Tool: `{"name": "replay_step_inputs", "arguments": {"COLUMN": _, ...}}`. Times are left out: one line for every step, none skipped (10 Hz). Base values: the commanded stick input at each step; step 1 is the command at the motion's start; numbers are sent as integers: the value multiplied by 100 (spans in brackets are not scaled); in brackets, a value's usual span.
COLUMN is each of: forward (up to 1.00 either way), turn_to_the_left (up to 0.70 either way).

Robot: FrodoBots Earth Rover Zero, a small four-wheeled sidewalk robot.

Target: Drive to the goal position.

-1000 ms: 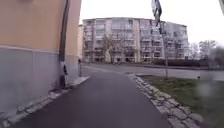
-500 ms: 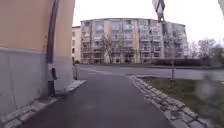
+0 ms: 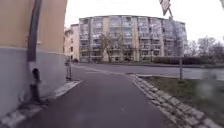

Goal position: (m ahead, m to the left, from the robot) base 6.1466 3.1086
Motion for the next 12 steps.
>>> {"name": "replay_step_inputs", "arguments": {"forward": 100, "turn_to_the_left": 0}}
{"name": "replay_step_inputs", "arguments": {"forward": 100, "turn_to_the_left": 0}}
{"name": "replay_step_inputs", "arguments": {"forward": 100, "turn_to_the_left": 26}}
{"name": "replay_step_inputs", "arguments": {"forward": 100, "turn_to_the_left": 40}}
{"name": "replay_step_inputs", "arguments": {"forward": 100, "turn_to_the_left": 40}}
{"name": "replay_step_inputs", "arguments": {"forward": 100, "turn_to_the_left": 0}}
{"name": "replay_step_inputs", "arguments": {"forward": 100, "turn_to_the_left": 0}}
{"name": "replay_step_inputs", "arguments": {"forward": 100, "turn_to_the_left": 0}}
{"name": "replay_step_inputs", "arguments": {"forward": 100, "turn_to_the_left": 0}}
{"name": "replay_step_inputs", "arguments": {"forward": 100, "turn_to_the_left": 0}}
{"name": "replay_step_inputs", "arguments": {"forward": 100, "turn_to_the_left": 0}}
{"name": "replay_step_inputs", "arguments": {"forward": 100, "turn_to_the_left": 0}}
